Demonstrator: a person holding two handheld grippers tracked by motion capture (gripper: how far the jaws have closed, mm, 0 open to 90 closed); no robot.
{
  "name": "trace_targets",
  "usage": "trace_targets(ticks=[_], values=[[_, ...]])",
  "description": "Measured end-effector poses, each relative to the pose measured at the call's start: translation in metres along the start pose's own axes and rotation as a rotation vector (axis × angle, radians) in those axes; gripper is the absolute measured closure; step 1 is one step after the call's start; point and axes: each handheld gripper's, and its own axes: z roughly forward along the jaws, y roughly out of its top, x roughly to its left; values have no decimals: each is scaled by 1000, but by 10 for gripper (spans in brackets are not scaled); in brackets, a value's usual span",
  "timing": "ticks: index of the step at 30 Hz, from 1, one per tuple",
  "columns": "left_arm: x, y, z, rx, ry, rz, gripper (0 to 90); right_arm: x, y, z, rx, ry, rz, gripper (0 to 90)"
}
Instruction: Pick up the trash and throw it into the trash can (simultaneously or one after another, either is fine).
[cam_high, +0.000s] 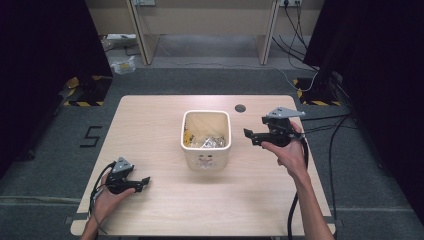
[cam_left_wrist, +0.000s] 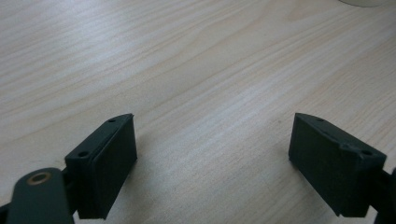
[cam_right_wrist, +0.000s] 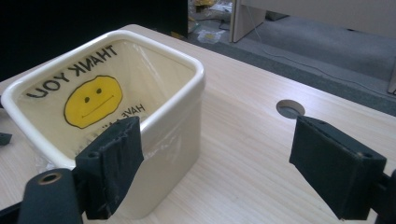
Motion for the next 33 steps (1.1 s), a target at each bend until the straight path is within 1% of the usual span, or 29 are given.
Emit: trace_targets(ticks=[10,11,13,21,24,30,33], values=[[0,0,0,-3,-1,-3,141,-5,-10,0,12,-18,11,169],[0,0,0,-3,0,-4,141,-6,-12,-1,16,-29,8,168],[0,0,0,-3,0,-3,140,-6,-14,-1,20,-36,10,168],[0,0,0,-3,0,-5,141,-10,-24,-2,31,-44,20,168],[0,0,0,-3,-1,-4,141,-10,-28,-2,42,-56,12,168],[0,0,0,-3,0,-4,141,-8,-34,-1,49,-57,7,169],[0,0,0,-3,0,-4,141,-7,-38,-1,60,-79,-7,169]])
